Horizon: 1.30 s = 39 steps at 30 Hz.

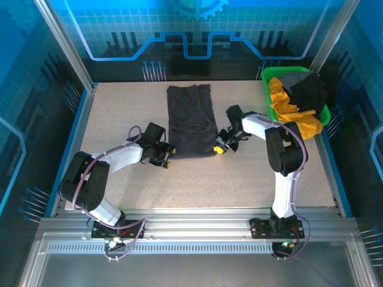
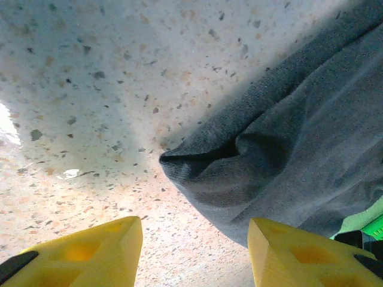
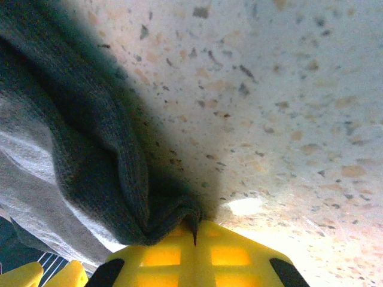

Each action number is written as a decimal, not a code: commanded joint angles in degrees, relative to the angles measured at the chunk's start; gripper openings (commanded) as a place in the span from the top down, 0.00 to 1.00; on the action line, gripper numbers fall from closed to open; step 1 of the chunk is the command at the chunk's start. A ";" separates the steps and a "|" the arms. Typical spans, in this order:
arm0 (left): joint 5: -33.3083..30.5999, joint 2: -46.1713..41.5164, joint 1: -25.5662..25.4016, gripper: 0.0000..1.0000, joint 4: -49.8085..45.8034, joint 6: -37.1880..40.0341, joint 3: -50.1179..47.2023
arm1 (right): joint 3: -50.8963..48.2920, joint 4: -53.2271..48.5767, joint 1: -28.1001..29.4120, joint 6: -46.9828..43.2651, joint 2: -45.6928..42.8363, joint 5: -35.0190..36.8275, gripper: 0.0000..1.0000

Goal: Fold and stack the t-shirts

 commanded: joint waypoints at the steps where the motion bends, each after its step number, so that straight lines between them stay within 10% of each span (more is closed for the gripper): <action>1: -0.86 1.91 0.25 0.49 -1.92 0.70 1.83 | 0.27 -1.11 0.65 0.09 -2.38 0.43 1.00; 8: -0.04 8.20 0.22 0.56 2.65 0.76 5.48 | -0.24 -1.11 0.64 -0.17 -2.70 0.26 1.00; 16: -2.83 8.38 1.64 1.00 2.93 3.65 6.12 | 0.82 -1.19 0.87 -1.28 -4.06 0.70 1.00; 30: 2.36 0.54 6.69 1.00 -2.60 12.54 27.50 | 31.80 -14.70 -1.76 -6.41 -3.03 1.36 1.00; 39: 7.77 -11.13 4.29 1.00 -0.12 9.13 2.36 | 6.28 -8.49 1.88 -4.88 -14.42 -0.34 1.00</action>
